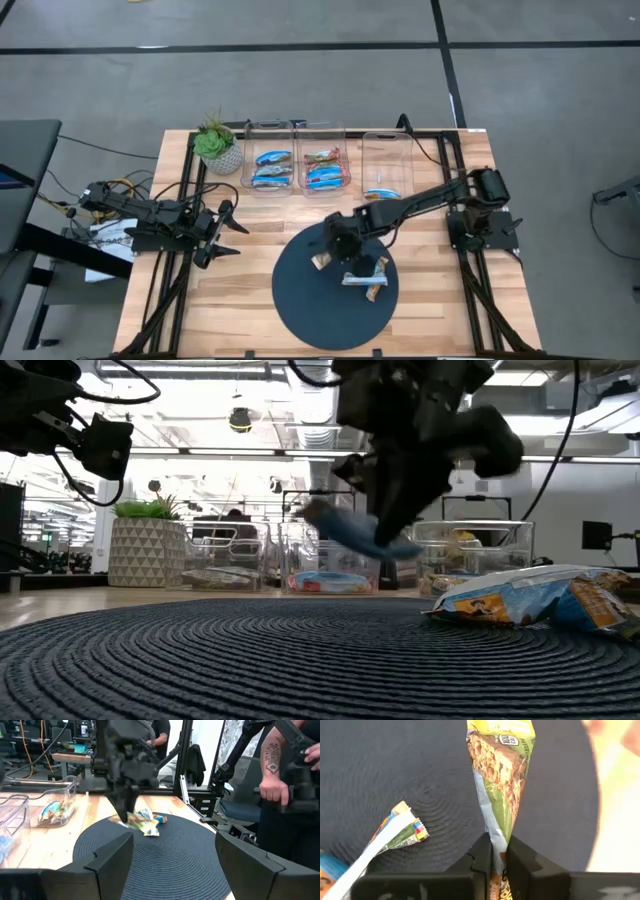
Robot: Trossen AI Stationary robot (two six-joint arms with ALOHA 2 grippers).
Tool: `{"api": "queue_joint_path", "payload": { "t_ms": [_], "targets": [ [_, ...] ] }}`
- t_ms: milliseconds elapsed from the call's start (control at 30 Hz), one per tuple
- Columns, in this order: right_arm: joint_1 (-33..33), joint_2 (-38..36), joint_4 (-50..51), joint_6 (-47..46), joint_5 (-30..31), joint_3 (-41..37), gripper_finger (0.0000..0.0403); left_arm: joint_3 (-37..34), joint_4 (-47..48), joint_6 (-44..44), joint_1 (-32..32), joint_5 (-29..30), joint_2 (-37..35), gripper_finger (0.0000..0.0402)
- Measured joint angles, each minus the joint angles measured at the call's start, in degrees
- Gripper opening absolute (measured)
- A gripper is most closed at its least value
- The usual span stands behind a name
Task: Pick and place Granola Bars by type
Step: Put the yellow granola bar into the right transparent bin
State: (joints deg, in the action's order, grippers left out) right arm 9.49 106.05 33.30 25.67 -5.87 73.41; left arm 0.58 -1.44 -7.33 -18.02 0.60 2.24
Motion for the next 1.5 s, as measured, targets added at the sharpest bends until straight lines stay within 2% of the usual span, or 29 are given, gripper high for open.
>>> {"api": "queue_joint_path", "payload": {
  "t_ms": [400, 767, 1167, 1500],
  "targets": [
    [-7.5, -11.5, 2.2, -10.6, 0.0, 0.0, 0.0029, 0.0, 0.0, 0.0, 0.0, 0.0, 0.0, 0.0274],
    [-17.5, -20.7, 2.6, -11.3, 3.4, 0.0, 0.0028, 0.0, 0.0, 0.0, 0.0, 0.0, 0.0, 0.0274],
    [-26.0, -22.9, 3.7, -10.5, 3.4, 0.0, 0.0030, 0.0, 0.0, 0.0, 0.0, 0.0, 0.0, 0.0274],
    [-33.1, -22.9, 11.4, -10.2, 4.6, 0.0, 0.0032, 0.0, 0.0, 0.0, 0.0, 0.0, 0.0, 0.0274]
  ]
}}
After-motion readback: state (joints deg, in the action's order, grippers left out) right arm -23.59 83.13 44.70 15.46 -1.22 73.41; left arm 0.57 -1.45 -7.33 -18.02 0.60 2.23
